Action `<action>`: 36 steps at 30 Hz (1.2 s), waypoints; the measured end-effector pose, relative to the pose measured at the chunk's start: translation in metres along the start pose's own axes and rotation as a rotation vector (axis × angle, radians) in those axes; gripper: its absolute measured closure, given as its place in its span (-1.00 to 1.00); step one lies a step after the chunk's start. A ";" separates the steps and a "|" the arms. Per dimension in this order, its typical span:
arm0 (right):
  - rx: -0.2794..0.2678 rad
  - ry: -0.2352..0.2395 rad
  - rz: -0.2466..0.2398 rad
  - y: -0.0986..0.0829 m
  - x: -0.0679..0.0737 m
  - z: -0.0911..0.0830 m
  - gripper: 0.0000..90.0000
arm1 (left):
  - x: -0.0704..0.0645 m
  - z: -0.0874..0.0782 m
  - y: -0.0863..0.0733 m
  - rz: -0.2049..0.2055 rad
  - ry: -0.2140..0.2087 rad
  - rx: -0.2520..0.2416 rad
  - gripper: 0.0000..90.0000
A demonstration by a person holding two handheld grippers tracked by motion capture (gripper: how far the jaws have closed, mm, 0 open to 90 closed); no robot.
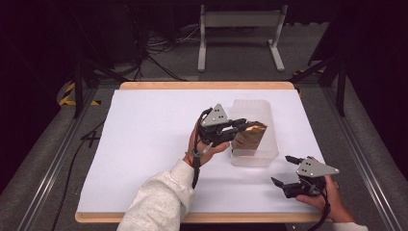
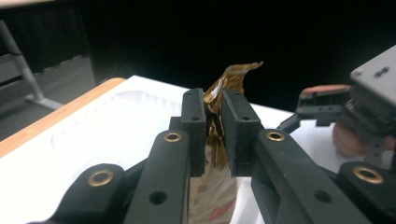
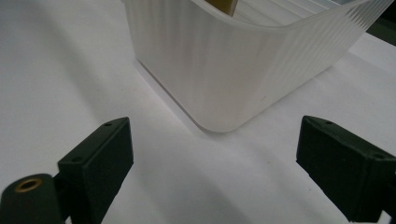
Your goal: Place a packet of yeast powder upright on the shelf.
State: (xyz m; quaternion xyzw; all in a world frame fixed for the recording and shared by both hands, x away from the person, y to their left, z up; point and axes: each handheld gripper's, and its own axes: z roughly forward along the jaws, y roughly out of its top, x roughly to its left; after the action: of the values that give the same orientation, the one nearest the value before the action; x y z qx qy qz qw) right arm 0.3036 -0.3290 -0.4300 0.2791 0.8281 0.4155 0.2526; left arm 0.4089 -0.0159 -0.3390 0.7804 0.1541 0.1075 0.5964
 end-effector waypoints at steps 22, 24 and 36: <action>0.005 0.000 -0.003 0.000 0.001 0.001 -0.74 | -0.006 -0.022 0.009 0.101 0.149 0.103 -0.18; 0.004 -0.001 -0.002 0.000 0.000 0.001 -0.74 | -0.006 -0.023 0.009 0.107 0.154 0.112 -0.22; 0.004 0.000 -0.003 0.001 0.001 0.001 -0.74 | -0.009 -0.041 0.001 0.173 0.203 0.236 -0.52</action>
State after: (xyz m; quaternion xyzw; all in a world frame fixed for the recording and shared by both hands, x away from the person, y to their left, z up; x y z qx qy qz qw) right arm 0.3034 -0.3277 -0.4300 0.2783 0.8292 0.4136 0.2527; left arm 0.3859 0.0175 -0.3271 0.8405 0.1572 0.2178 0.4706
